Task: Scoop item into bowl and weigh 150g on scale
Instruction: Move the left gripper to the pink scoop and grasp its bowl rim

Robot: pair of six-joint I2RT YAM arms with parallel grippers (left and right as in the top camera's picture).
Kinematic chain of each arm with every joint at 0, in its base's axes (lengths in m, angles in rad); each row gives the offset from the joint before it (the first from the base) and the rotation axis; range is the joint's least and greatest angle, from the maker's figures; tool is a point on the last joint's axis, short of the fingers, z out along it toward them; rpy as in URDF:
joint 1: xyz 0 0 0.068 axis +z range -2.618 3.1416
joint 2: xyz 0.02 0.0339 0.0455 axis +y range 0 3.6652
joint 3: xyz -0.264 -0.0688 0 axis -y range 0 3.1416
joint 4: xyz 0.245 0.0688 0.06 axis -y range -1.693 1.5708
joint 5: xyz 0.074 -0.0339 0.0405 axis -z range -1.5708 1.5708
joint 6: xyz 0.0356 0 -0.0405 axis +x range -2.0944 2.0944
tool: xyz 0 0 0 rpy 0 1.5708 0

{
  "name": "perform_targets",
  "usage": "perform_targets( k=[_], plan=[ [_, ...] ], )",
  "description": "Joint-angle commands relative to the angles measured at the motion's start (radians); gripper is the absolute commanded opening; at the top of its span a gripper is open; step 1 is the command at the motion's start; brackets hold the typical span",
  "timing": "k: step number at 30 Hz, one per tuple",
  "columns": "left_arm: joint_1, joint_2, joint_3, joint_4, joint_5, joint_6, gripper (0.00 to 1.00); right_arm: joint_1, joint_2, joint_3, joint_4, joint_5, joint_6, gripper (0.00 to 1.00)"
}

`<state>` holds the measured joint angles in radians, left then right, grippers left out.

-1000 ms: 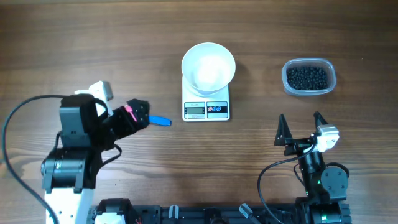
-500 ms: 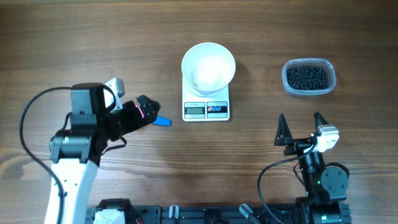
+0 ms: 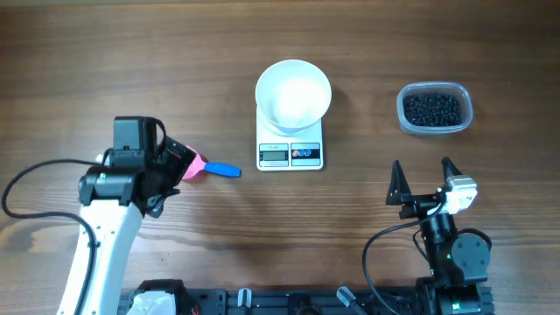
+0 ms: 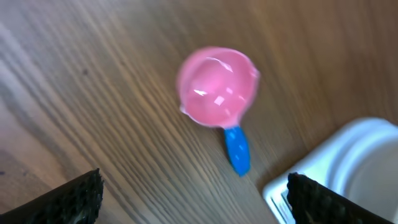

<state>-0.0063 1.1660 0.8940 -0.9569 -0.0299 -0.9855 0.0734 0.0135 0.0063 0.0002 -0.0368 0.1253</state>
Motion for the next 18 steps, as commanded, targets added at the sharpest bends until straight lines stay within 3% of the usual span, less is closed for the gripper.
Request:
perform_targets(
  k=[1,18],
  plan=[
    [0.005,0.069,-0.04,0.044,-0.08,-0.127,0.93,0.004,-0.004,-0.001,0.002,-0.012,-0.018,1.0],
    [0.003,0.409,-0.065,0.261,-0.077,-0.179,0.6,0.004,-0.004,-0.001,0.002,-0.012,-0.018,1.0]
  ],
)
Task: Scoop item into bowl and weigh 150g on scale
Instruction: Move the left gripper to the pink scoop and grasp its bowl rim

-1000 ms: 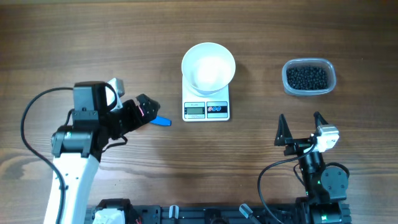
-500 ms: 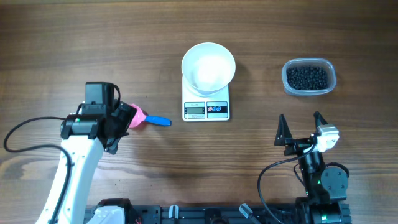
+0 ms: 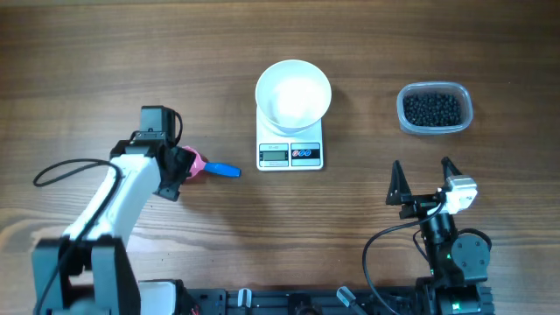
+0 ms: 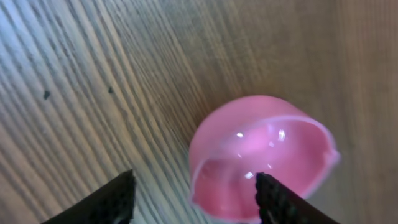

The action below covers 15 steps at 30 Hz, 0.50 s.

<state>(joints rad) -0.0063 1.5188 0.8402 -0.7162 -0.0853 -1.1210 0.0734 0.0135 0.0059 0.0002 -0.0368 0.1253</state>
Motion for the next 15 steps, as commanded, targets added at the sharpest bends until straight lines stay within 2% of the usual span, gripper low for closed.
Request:
perform_targets(
  k=[1,6,10,15],
  plan=[
    [0.003,0.07,-0.011,0.031,-0.021,-0.044,0.57,0.004,-0.004,-0.001,0.002,-0.012,-0.018,1.0],
    [0.003,0.116,-0.011,0.06,-0.021,-0.044,0.33,0.004,-0.004,-0.001,0.002,-0.012,-0.018,1.0],
    [0.003,0.121,-0.012,0.082,-0.021,-0.044,0.04,0.004,-0.004,-0.001,0.002,-0.012,-0.018,1.0],
    [0.003,0.121,-0.012,0.089,-0.021,-0.043,0.04,0.004,-0.004,-0.001,0.002,-0.012,-0.018,1.0]
  ],
)
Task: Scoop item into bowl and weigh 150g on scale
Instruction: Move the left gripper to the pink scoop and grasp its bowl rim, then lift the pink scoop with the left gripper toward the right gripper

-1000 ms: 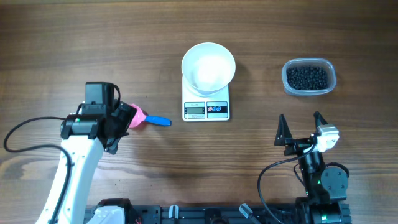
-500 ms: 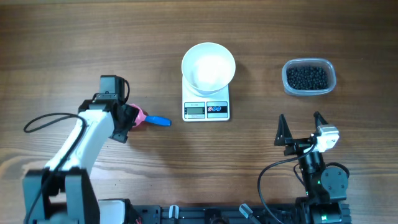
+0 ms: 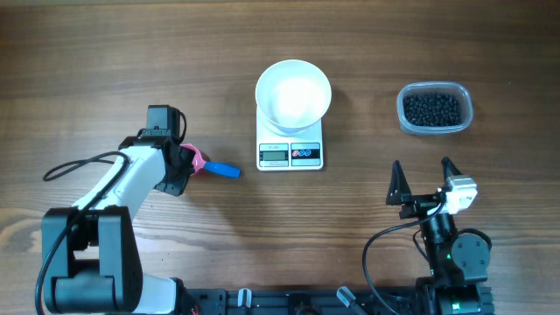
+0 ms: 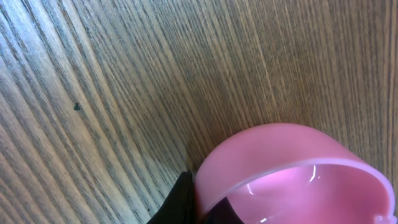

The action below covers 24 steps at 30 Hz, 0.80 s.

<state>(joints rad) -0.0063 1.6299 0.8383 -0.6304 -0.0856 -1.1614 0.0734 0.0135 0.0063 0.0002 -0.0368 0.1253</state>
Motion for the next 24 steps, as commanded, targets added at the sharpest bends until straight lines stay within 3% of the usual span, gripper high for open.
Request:
perform_targets(
  k=[1,12,24],
  plan=[
    [0.003,0.01,-0.01,0.004,-0.015,-0.003,0.04,0.004,-0.004,-0.001,0.002,-0.012,-0.018,1.0],
    [0.004,-0.021,-0.008,0.013,0.097,0.115,0.04,0.004,-0.004,-0.001,0.002,-0.012,-0.018,1.0],
    [0.004,-0.222,-0.008,0.013,0.156,0.137,0.04,0.004,-0.004,-0.001,0.002,-0.012,-0.018,1.0]
  ],
)
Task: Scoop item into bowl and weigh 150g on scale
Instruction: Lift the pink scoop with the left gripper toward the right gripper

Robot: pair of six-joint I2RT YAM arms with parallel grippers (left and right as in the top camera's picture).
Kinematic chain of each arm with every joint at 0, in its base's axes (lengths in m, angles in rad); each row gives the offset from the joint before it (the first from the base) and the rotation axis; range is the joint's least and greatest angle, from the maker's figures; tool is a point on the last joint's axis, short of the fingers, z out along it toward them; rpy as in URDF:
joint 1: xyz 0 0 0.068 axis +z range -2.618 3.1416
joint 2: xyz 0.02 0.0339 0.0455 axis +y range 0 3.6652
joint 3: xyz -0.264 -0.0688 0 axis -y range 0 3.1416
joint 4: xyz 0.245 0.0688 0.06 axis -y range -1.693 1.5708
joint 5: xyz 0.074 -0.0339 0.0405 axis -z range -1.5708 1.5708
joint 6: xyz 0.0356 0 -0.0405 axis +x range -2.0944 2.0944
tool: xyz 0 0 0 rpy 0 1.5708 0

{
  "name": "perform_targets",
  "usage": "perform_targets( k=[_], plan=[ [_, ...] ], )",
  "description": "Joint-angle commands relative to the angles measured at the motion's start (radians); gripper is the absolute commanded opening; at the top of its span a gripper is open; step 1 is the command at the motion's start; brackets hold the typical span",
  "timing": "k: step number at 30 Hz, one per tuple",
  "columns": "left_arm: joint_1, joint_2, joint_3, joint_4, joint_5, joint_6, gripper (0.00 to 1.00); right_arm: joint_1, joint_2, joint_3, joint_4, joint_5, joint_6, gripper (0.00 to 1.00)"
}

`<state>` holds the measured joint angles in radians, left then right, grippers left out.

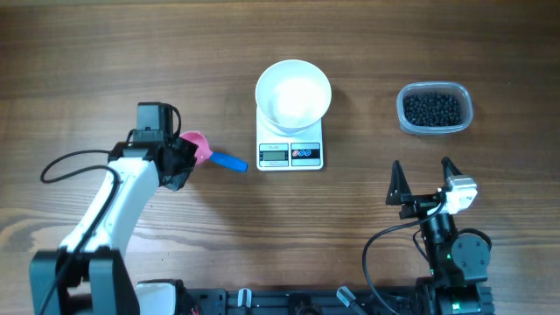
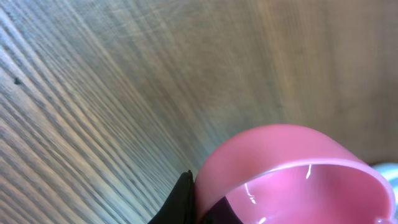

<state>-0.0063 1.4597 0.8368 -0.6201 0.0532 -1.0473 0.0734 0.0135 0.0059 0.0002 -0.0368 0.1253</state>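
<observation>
My left gripper [image 1: 185, 154] is shut on the rim of a pink scoop [image 1: 199, 146] with a blue handle [image 1: 230, 161], just left of the white scale [image 1: 290, 154]. In the left wrist view one black finger [image 2: 184, 200] presses the outside of the pink scoop [image 2: 292, 165] and the other sits inside the cup; the wood below is blurred. A white bowl [image 1: 293, 91] stands on the scale. A clear tub of dark round items [image 1: 435, 108] sits at the right. My right gripper [image 1: 422, 168] stands open near the front edge, holding nothing.
The scale's display [image 1: 275, 157] faces the front. A black cable [image 1: 66, 164] loops from the left arm across the table's left side. The right arm's base and cable [image 1: 385, 241] occupy the front right.
The scoop, held in my left gripper, has shifted a little toward the scale and away from the front edge, its handle now angled down-right. The table looks farther and blurred in the wrist view.
My left gripper hung open over the scoop lying on the table. Then its fingers stood low on either side of the cup's rim. Then they were shut on the rim. Now the scoop sits nearer the scale. The right arm stayed still.
</observation>
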Motion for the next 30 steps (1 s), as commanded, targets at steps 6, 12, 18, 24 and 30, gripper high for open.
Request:
perform_targets(
  k=[6,12,18,24,30],
  plan=[
    [0.003,-0.078,-0.006,0.003,0.046,0.023,0.04,0.004,-0.004,-0.001,0.001,-0.028,0.216,1.0],
    [0.003,-0.078,-0.006,0.0,0.074,0.023,0.04,0.004,0.008,-0.001,0.025,-0.272,0.883,1.0],
    [0.003,-0.078,-0.006,0.0,0.161,0.023,0.04,0.004,0.019,-0.001,0.03,-0.359,1.114,1.0],
    [0.002,-0.078,-0.006,0.0,0.204,0.031,0.04,0.004,0.022,0.0,0.061,-0.454,0.761,1.0],
    [0.002,-0.087,-0.006,-0.029,0.246,0.047,0.04,0.004,0.094,0.034,0.051,-0.613,0.737,1.0]
  ],
)
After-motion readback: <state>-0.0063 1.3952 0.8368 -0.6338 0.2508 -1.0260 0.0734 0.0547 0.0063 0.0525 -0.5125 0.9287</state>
